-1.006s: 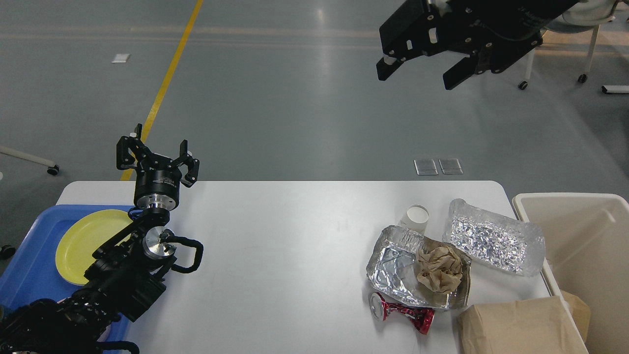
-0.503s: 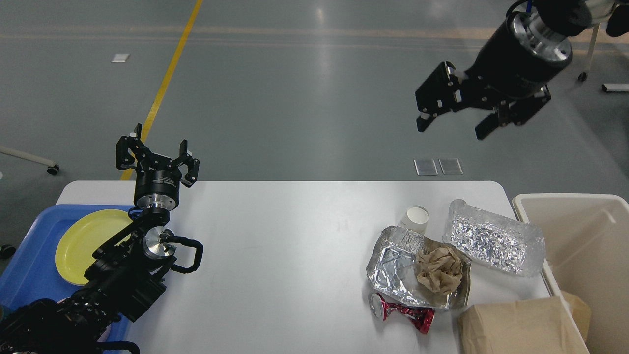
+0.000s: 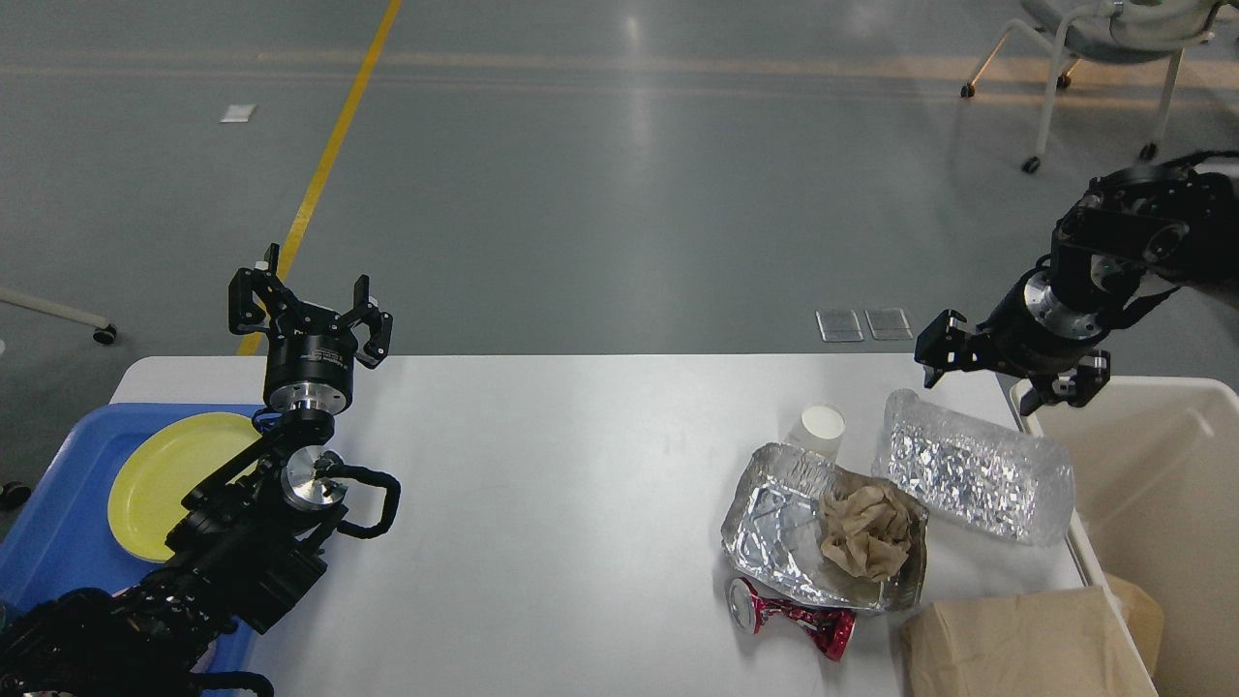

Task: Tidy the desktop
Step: 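Move the right gripper back to the crumpled foil wrapper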

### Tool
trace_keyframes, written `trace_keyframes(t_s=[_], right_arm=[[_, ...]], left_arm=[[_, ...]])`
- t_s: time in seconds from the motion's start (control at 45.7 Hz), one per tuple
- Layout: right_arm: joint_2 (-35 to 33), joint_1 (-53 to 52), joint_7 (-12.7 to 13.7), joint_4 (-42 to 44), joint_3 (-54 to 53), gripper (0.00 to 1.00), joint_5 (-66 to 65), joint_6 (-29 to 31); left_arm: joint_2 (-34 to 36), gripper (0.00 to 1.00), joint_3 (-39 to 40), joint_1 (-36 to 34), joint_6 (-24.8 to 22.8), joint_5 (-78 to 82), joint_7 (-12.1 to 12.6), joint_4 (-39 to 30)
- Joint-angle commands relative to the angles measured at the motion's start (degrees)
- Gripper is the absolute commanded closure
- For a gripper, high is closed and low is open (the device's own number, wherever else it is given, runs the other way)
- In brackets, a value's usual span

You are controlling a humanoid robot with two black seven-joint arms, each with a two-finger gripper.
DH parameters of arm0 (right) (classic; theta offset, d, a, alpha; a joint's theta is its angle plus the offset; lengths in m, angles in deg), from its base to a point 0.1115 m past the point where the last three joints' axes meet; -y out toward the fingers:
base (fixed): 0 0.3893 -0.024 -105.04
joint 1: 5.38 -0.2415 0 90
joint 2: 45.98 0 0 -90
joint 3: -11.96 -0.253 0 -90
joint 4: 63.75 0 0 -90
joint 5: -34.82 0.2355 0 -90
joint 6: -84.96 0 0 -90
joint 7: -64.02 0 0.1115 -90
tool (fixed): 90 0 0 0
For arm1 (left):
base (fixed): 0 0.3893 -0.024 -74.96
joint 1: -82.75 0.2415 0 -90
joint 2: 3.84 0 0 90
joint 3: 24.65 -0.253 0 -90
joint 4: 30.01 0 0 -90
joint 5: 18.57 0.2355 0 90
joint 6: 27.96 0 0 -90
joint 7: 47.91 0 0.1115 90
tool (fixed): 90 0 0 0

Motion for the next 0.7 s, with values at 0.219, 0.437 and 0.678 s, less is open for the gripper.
trace_keyframes(t_s=[0.219, 0.437, 0.678], right_arm=[[0.32, 13.89, -0.08, 6.84, 0.01, 0.0, -10.54, -8.07], [0.32, 21.1, -0.17, 11.93, -0.16, 0.0, -12.39, -11.41], [0.5, 26.73, -0.17, 13.69, -0.86, 0.0, -12.31, -18.08]], left_arm=[[0.0, 0.0, 0.0, 0.0, 0.0, 0.0, 0.0, 0.0], [0.0, 0.0, 0.0, 0.0, 0.0, 0.0, 0.0, 0.0], [0.0, 0.0, 0.0, 0.0, 0.0, 0.0, 0.0, 0.0]])
